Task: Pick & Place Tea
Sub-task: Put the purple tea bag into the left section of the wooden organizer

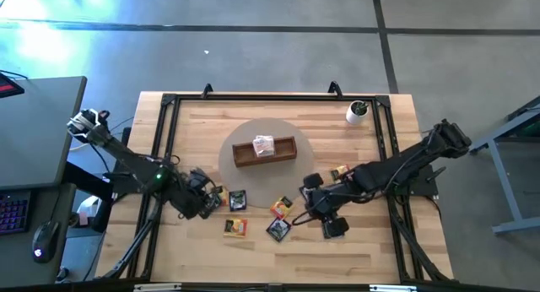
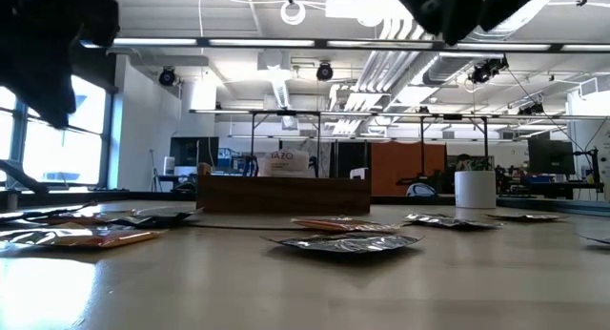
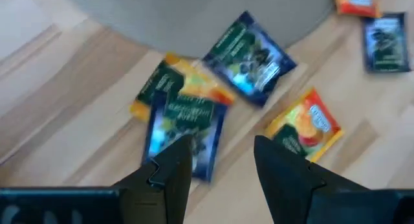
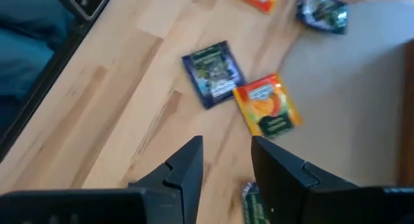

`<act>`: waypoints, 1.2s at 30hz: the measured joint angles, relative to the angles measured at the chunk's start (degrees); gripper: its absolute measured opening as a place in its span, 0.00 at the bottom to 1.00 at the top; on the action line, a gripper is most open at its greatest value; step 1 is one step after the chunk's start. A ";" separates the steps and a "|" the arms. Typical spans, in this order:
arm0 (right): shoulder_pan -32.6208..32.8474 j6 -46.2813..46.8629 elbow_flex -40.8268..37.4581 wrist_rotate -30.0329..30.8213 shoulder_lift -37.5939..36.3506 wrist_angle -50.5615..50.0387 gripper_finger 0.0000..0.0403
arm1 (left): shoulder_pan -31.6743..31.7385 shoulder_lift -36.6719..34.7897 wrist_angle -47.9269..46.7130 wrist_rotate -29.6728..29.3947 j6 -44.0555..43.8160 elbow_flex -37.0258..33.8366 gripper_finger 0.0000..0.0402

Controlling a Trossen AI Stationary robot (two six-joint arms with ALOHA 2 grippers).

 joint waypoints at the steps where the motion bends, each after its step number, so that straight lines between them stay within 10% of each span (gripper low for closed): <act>1: -0.71 -0.04 -1.86 -1.17 -0.05 2.86 0.31 | 0.92 -0.68 2.66 0.00 0.86 -2.22 0.41; 15: -9.37 -6.11 -22.42 -4.19 -0.11 40.83 0.31 | 9.46 -1.20 9.52 5.61 8.07 -12.98 0.41; 36: -13.25 -2.70 -24.62 -7.05 -0.11 43.40 0.31 | 9.59 -0.88 11.69 -1.83 10.40 -12.98 0.41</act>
